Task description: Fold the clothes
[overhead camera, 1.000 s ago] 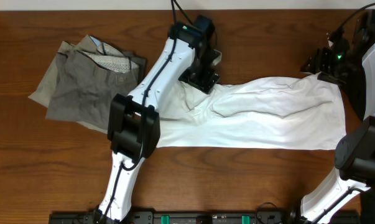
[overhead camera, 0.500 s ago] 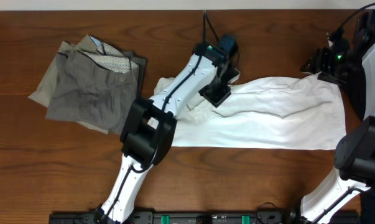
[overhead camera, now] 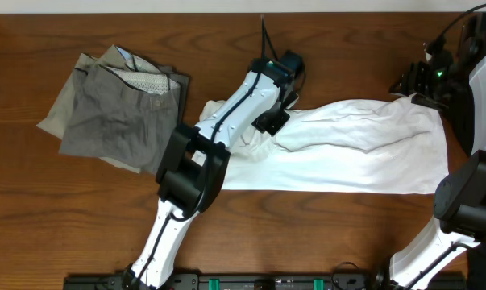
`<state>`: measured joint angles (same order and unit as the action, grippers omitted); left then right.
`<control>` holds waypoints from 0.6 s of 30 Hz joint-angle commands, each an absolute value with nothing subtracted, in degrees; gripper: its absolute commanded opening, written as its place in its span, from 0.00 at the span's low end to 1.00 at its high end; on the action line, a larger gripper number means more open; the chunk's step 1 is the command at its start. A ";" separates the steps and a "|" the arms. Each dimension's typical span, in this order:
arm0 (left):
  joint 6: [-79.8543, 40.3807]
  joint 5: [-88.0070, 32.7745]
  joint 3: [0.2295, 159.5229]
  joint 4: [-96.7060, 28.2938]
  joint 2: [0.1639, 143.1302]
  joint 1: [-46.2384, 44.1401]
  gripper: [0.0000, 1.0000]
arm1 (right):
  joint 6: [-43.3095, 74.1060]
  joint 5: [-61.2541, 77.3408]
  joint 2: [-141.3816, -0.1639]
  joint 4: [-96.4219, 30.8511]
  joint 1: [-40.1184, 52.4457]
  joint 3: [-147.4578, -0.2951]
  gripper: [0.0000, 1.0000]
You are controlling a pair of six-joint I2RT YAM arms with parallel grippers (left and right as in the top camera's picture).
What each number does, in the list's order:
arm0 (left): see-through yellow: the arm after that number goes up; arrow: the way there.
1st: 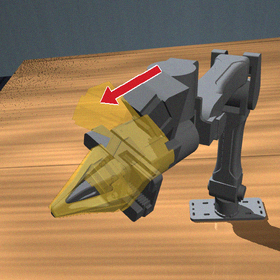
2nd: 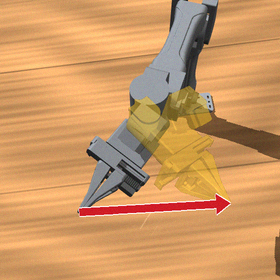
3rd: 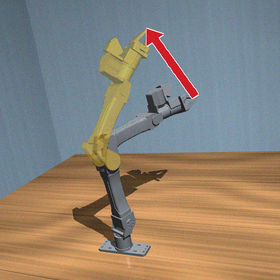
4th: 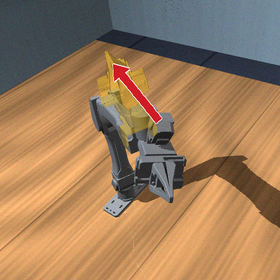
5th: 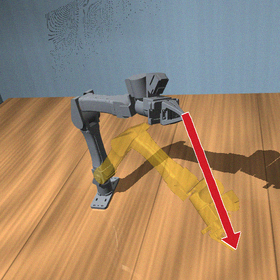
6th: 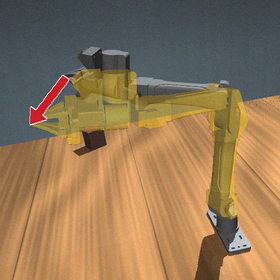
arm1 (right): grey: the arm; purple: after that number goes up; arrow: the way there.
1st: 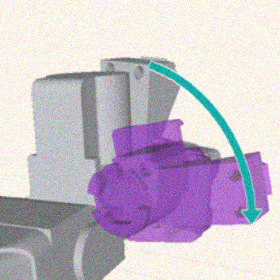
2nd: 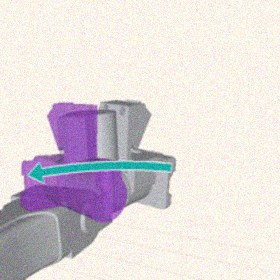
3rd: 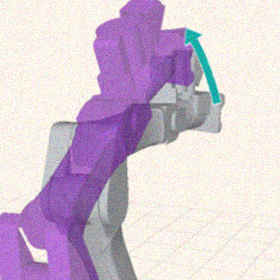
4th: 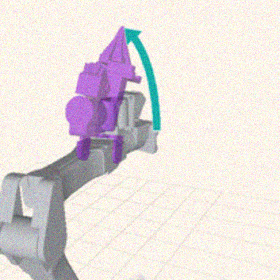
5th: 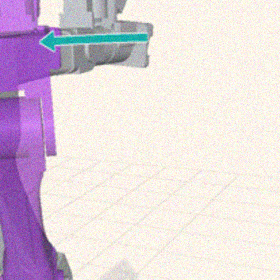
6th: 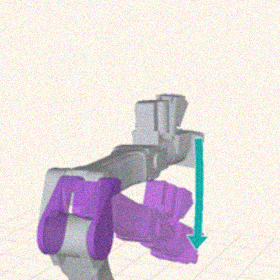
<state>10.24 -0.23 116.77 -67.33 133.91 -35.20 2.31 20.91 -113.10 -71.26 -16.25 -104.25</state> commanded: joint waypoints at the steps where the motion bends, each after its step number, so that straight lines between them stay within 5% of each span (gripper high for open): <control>1: 8.64 1.72 118.21 -68.62 127.68 -35.05 0.06 | 1.61 20.69 -111.98 -71.29 -16.05 -104.95 0.63; 7: 8.73 8.86 118.21 -74.32 124.73 -35.00 0.06 | 1.63 19.46 -111.98 -71.31 -16.05 -104.90 0.63; 18: 8.45 1.83 118.19 -86.46 124.73 -35.03 0.09 | 1.63 19.44 -111.98 -71.09 -16.10 -104.90 0.64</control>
<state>8.95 4.64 117.73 -85.23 124.68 -35.20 2.31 19.59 -113.10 -71.09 -16.25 -104.25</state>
